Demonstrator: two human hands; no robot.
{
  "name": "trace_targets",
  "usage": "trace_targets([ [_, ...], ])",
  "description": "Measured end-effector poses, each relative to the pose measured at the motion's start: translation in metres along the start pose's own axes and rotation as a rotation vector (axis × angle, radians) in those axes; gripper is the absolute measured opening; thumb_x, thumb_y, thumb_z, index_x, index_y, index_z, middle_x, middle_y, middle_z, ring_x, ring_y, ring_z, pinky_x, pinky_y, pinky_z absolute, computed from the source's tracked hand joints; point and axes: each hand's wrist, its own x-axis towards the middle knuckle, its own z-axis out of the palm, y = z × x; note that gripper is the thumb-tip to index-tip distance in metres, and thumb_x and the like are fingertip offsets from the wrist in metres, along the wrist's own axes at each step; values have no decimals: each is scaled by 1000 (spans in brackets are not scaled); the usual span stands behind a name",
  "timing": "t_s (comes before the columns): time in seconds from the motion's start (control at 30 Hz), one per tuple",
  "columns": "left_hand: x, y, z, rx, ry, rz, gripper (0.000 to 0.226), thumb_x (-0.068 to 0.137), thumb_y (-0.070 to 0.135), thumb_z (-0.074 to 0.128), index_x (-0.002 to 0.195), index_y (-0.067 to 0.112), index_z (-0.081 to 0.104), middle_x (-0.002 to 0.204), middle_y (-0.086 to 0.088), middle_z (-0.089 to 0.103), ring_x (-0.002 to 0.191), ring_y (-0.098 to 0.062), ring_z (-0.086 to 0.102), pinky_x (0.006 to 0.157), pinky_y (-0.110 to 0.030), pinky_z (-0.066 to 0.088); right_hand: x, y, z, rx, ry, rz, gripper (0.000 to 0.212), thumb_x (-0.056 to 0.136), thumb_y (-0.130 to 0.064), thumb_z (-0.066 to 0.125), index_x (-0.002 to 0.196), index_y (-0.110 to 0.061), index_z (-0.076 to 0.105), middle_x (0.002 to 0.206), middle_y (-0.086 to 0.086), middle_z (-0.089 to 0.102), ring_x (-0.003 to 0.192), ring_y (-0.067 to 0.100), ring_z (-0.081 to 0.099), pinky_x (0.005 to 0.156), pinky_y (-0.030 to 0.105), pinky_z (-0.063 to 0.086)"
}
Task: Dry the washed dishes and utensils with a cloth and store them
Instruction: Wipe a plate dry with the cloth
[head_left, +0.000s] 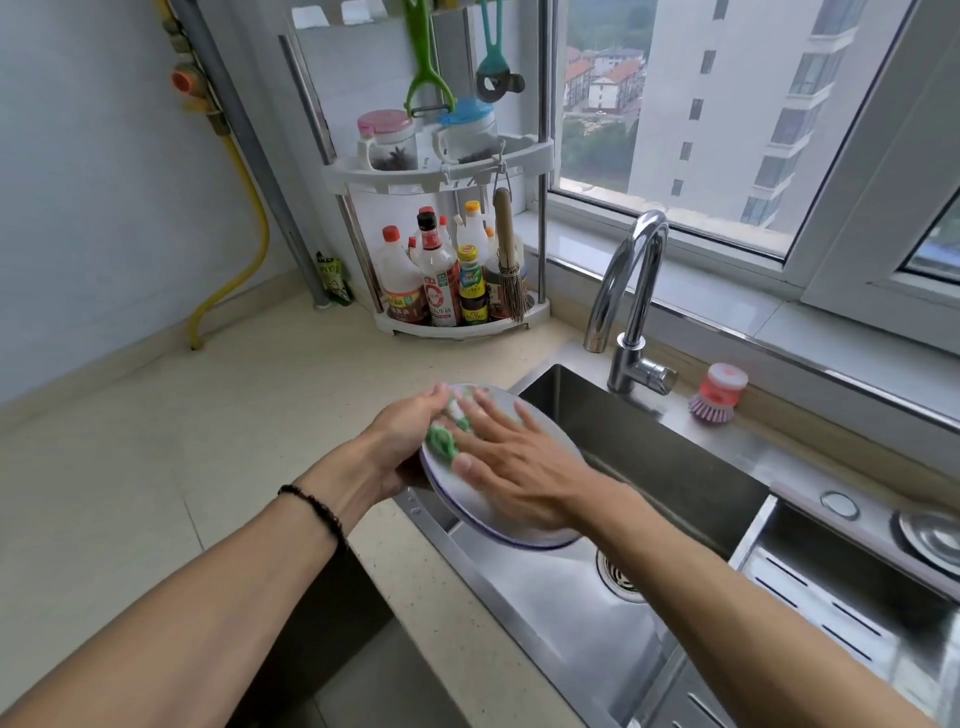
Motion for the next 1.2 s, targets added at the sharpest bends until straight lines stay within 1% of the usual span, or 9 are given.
trace_targets([
  [0.1, -2, -4, -5, -16, -29, -15, 37, 109, 38, 34, 121, 17, 62, 107, -18, 74, 96, -33, 71, 79, -46, 59, 4, 25, -9, -175, 9, 62, 62, 95, -62, -3, 152, -40, -6, 161, -8, -21, 150, 14, -23, 120, 44, -20],
  [0.3, 6, 3, -12, 46, 309, 206, 32, 108, 34, 38, 97, 25, 66, 89, -6, 73, 69, -22, 70, 49, -31, 54, -31, 32, 0, -36, -78, 116, 86, 86, -75, -11, 157, -34, 14, 163, -7, -6, 154, 17, -11, 122, 40, -14],
  [0.43, 13, -1, -11, 91, 266, 214, 32, 108, 37, 38, 99, 26, 66, 94, -6, 74, 75, -24, 71, 51, -29, 53, -35, -16, 10, 222, -70, -39, 76, 97, -70, 9, 155, -28, 35, 168, -5, 6, 154, 9, -2, 124, 39, -4],
  [0.63, 12, -7, -5, -13, -24, 51, 36, 110, 32, 34, 121, 14, 63, 112, -17, 73, 97, -32, 72, 76, -40, 60, 9, 15, -3, -35, -28, 12, 71, 94, -72, -1, 155, -36, -4, 161, -7, -19, 151, 12, -19, 123, 46, -15],
  [0.8, 23, 0, -11, 52, 250, 169, 31, 108, 34, 39, 115, 21, 66, 104, -12, 73, 80, -29, 71, 48, -29, 53, -11, 55, -5, -75, -69, 153, 97, 76, -81, -21, 157, -38, 11, 165, -7, -9, 154, 18, -13, 121, 46, -17],
  [0.9, 34, 7, -11, 19, 412, 224, 27, 106, 37, 42, 105, 25, 66, 97, -8, 71, 76, -26, 68, 49, -30, 53, -29, 30, 8, 133, -28, 83, 85, 87, -84, 18, 156, -35, 26, 166, -3, 15, 154, 17, 8, 121, 39, -2],
  [1.0, 42, 7, -9, -9, 373, 183, 28, 107, 37, 42, 95, 25, 64, 94, -6, 71, 78, -26, 69, 59, -34, 57, -31, 19, 27, 65, 228, 23, 57, 88, -46, 70, 140, -26, 55, 138, 4, 57, 124, 25, 51, 109, 42, 42],
  [1.1, 43, 7, -11, -42, 207, 99, 28, 108, 37, 38, 115, 27, 62, 104, -6, 73, 87, -26, 70, 60, -36, 58, -24, 38, 34, -152, 460, -13, 32, 79, -14, 81, 110, -20, 73, 96, 3, 71, 81, 27, 63, 64, 40, 56],
  [1.2, 49, 7, -14, 169, 239, 114, 32, 107, 39, 39, 121, 20, 61, 114, -11, 70, 96, -26, 68, 72, -39, 59, -20, 49, 28, -212, 481, -25, 28, 76, -6, 80, 100, -18, 73, 84, 1, 66, 72, 24, 57, 51, 38, 52],
])
